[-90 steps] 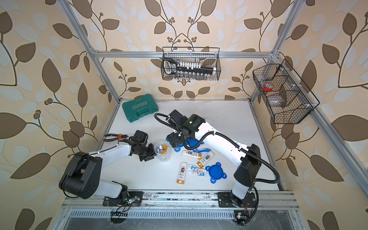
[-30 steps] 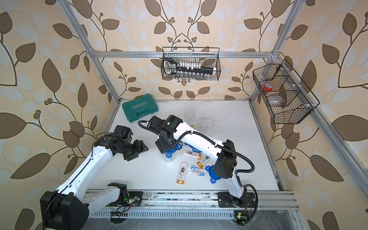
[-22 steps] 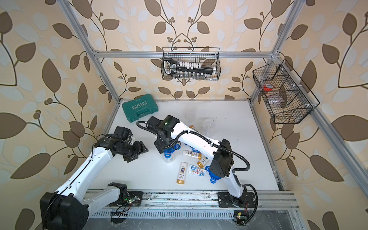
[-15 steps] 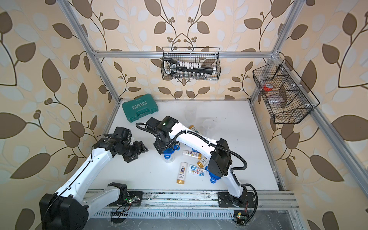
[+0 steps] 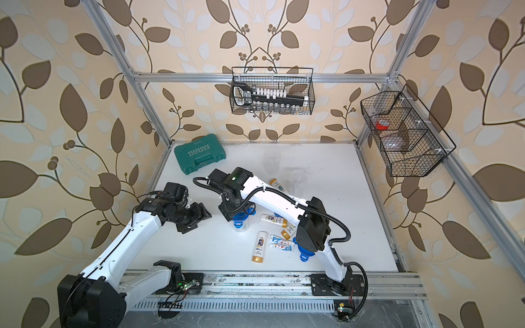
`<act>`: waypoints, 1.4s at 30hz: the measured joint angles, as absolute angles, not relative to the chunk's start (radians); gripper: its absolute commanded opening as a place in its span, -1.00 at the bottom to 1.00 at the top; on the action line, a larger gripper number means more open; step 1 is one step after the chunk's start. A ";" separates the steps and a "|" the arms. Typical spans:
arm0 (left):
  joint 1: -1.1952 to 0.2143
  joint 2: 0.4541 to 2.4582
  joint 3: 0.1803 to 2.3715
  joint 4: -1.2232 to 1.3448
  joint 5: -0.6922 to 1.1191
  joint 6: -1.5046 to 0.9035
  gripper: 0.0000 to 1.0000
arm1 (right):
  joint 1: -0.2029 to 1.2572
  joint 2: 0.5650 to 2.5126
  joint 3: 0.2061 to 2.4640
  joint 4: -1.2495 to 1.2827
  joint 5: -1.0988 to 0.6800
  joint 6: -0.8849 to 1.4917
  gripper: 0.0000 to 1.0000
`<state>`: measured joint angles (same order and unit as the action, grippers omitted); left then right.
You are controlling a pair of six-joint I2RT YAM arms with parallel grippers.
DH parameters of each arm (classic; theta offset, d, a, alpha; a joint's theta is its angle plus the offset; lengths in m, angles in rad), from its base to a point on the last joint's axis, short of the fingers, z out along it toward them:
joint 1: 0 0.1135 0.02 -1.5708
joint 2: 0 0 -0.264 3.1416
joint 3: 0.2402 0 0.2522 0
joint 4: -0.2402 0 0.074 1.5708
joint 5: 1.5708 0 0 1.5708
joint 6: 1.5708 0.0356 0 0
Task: Pack away toiletry kits
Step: Close the lid on the container.
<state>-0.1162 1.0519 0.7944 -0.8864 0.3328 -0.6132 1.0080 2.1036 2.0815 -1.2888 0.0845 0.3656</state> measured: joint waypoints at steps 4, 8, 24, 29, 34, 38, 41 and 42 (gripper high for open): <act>-0.116 1.056 0.794 -0.887 0.332 -0.613 0.48 | 1.008 2.086 2.052 -1.266 0.083 0.365 0.48; -0.116 1.055 0.794 -0.887 0.332 -0.613 0.48 | 1.008 2.086 2.051 -1.263 0.083 0.365 0.50; -0.116 1.048 0.787 -0.884 0.332 -0.625 0.49 | 1.008 2.077 2.037 -1.251 0.084 0.361 0.52; -0.116 1.048 0.787 -0.883 0.332 -0.628 0.48 | 1.008 2.073 2.029 -1.243 0.085 0.362 0.57; -0.116 1.047 0.783 -0.878 0.332 -0.628 0.48 | 1.008 2.073 2.029 -1.243 0.086 0.362 0.58; -0.116 1.047 0.783 -0.877 0.332 -0.628 0.48 | 1.008 2.075 2.037 -1.249 0.085 0.363 0.57; -0.116 1.047 0.783 -0.874 0.332 -0.628 0.48 | 1.008 2.083 2.051 -1.258 0.085 0.366 0.57; -0.116 1.047 0.783 -0.871 0.332 -0.628 0.48 | 1.008 2.083 2.052 -1.259 0.085 0.366 0.58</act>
<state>-0.1162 1.0470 0.7826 -0.8715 0.3325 -0.6281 1.0077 2.0830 2.0518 -1.2594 0.0849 0.3660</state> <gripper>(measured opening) 0.741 0.829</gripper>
